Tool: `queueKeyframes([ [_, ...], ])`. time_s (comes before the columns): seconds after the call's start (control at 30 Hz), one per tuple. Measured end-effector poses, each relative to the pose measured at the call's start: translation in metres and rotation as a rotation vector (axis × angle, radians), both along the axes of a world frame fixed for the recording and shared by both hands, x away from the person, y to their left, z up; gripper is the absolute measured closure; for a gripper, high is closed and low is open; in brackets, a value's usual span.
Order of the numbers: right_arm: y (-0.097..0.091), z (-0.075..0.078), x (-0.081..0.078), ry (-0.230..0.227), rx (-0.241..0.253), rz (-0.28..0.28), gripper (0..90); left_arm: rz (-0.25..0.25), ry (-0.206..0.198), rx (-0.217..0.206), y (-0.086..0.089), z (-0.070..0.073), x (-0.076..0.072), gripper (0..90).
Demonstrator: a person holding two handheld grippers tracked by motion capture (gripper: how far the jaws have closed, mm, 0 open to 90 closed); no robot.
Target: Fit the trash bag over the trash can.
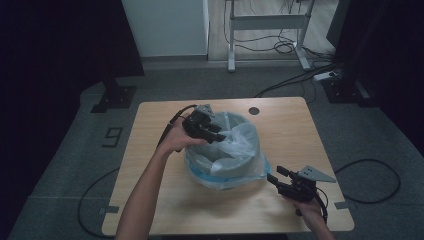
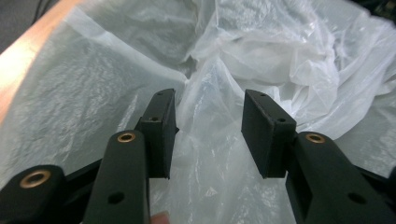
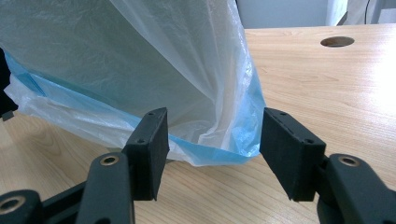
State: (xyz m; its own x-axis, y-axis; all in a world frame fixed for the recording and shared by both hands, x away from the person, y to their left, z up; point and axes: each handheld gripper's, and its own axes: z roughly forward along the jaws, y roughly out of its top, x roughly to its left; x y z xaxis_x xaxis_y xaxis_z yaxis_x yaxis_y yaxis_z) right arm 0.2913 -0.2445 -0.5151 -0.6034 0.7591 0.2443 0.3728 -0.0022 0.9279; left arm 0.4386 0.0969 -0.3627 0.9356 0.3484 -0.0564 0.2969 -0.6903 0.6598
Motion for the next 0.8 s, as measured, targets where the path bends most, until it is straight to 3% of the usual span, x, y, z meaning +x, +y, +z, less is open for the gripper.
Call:
queueKeyframes([
  [0.33, -0.001, -0.001, 0.001, 0.010, -0.005, 0.012, 41.3, -0.008, 0.014, 0.172, -0.019, -0.008, 0.000, 52.2],
  [0.43, -0.001, -0.001, 0.001, 0.013, -0.006, 0.013, 41.2, -0.011, 0.009, 0.176, -0.020, -0.008, 0.000, 50.1],
  [0.57, -0.002, -0.001, 0.001, 0.013, -0.009, 0.009, 41.3, -0.006, -0.015, 0.102, -0.013, 0.000, -0.002, 46.7],
  [0.67, -0.003, -0.001, 0.001, 0.014, -0.006, 0.005, 41.3, 0.002, -0.038, -0.020, -0.003, 0.011, -0.003, 45.3],
  [0.8, -0.002, -0.001, 0.001, 0.015, -0.009, 0.005, 41.3, 0.013, -0.057, -0.122, 0.004, 0.021, -0.004, 44.2],
])
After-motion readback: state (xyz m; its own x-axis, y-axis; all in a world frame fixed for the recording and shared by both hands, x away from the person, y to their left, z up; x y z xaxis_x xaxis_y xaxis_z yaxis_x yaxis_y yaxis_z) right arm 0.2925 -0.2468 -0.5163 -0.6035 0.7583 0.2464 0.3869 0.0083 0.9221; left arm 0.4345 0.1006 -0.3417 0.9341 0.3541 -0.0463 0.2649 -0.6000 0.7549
